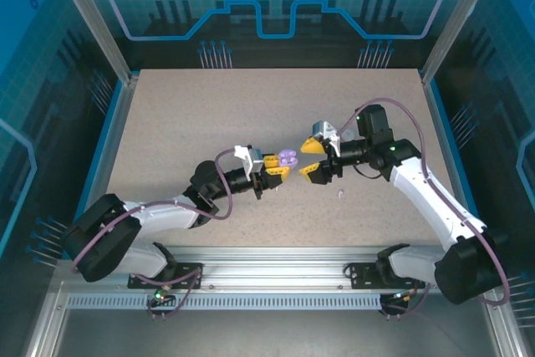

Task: Insert the wireless bluetooth earbuds into the charging case

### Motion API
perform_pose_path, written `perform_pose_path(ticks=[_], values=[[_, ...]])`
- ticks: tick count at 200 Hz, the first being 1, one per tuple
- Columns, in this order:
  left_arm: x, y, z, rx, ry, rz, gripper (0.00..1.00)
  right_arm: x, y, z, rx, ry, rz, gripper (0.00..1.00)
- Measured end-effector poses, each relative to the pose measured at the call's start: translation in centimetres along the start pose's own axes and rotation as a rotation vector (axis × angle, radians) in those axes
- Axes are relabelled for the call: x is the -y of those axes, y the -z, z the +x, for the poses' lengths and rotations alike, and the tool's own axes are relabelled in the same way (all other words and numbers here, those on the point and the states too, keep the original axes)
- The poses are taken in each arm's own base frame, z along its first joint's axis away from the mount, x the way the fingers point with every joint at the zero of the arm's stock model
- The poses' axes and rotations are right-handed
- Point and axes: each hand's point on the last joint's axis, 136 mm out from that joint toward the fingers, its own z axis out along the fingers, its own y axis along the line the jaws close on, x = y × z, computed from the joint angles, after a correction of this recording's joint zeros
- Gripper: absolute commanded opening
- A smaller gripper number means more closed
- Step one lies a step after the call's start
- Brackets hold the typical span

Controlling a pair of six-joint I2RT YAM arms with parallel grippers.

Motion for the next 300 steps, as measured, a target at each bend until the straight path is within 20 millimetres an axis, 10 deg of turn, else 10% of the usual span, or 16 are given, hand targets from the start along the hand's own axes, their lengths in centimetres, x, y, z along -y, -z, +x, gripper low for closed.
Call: perform_pose_path(ticks=[300], values=[[0.4,-0.3,-0.3,0.006,-0.009,0.015,0.24,-1.6,-0.9,-1.6,0.029,0.162,-0.077,0.45]])
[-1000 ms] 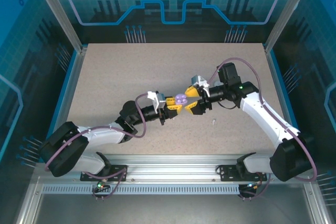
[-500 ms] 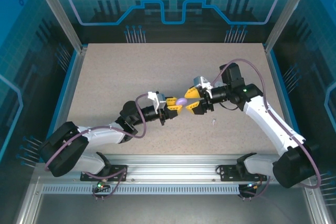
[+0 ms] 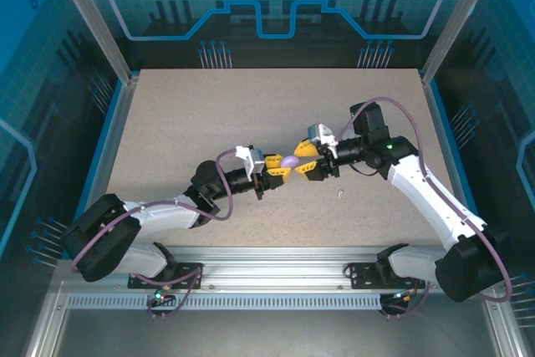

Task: Insert the wireless bluetooth earbuds into the charging case

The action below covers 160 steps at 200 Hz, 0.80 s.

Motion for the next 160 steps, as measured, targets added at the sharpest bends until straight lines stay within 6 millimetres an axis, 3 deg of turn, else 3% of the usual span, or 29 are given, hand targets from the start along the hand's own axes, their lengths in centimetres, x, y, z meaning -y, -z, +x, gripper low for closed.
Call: perform_pose_path(ticks=[68,114,160], values=[[0.00,0.00,-0.01,0.000,0.000,0.000,0.24,0.27,-0.70,0.22,-0.003,0.022,-0.036,0.34],[0.07,0.02,-0.09,0.002,-0.001,0.003,0.24,0.37,-0.77,0.01,0.000,0.037,-0.054,0.20],[0.21,0.05,-0.09,0.001,-0.002,0.011,0.28,0.23,-0.72,0.02,-0.004,0.042,-0.059,0.16]])
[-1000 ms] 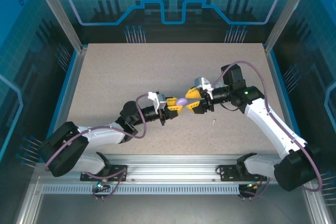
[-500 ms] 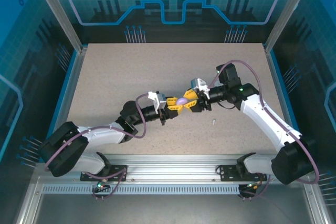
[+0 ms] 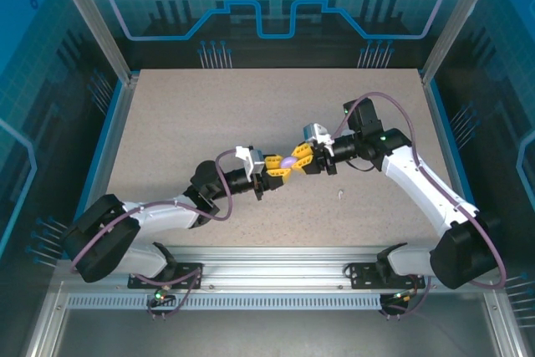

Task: Insert the wireless bluetooth earbuds into the charging case

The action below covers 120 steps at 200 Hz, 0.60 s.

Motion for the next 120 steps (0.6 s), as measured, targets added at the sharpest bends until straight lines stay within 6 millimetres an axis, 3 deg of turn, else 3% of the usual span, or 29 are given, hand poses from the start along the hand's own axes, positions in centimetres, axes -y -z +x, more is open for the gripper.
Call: perform_pose_path(ticks=[14,26,41,47,54,92,120], values=[[0.0,0.0,0.0,-0.001,0.000,0.000,0.31,0.0,0.0,0.1,-0.001,-0.001,-0.002,0.15],[-0.1,0.0,0.1,-0.003,0.001,-0.004,0.39,0.0,0.0,0.1,-0.002,-0.001,-0.003,0.15],[-0.3,0.0,0.0,-0.001,-0.008,-0.015,0.57,0.0,-0.1,0.2,-0.004,-0.004,-0.004,0.15],[-0.3,0.1,-0.1,0.002,-0.008,-0.021,0.72,0.0,-0.1,0.2,-0.005,-0.005,-0.004,0.15],[-0.3,0.1,-0.2,0.006,-0.012,-0.026,0.80,0.0,-0.1,0.3,-0.006,-0.008,-0.005,0.15],[-0.5,1.1,-1.0,0.022,-0.034,-0.070,0.85,0.7,-0.5,1.0,-0.030,-0.064,-0.003,0.15],[-1.4,2.9,-0.6,0.010,-0.019,-0.155,0.87,2.4,-1.0,1.6,-0.072,-0.155,0.024,0.16]])
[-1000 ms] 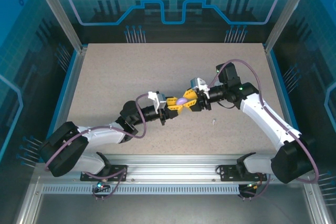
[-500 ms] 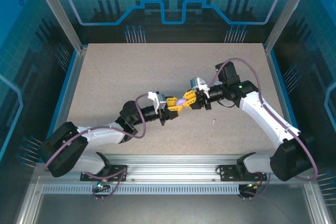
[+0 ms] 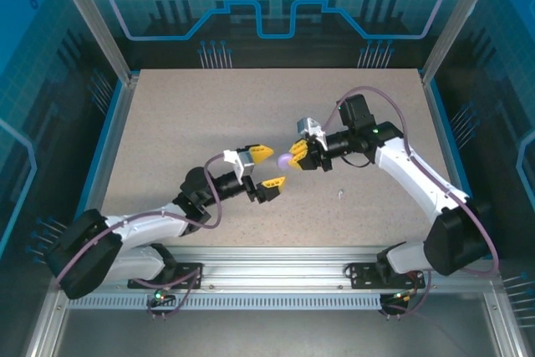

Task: Insert the wireless bluetooth earbuds into the charging case

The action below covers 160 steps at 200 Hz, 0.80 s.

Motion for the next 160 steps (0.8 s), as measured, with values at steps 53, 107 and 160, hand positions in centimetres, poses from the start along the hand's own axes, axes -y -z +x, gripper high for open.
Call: perform_pose_path(ticks=[53,107,160], values=[[-7.6,6.8,-0.2,-0.014,0.115,-0.426,0.91,4.1,-3.4,0.4,-0.105,-0.199,0.022,0.16],[-12.6,15.8,-1.4,0.012,0.194,-0.854,0.93,8.3,-9.7,2.0,-0.232,-0.425,0.018,0.16],[-13.9,18.5,3.4,-0.178,0.247,-0.996,0.93,13.0,-15.8,4.8,-0.338,-0.666,0.070,0.17]])
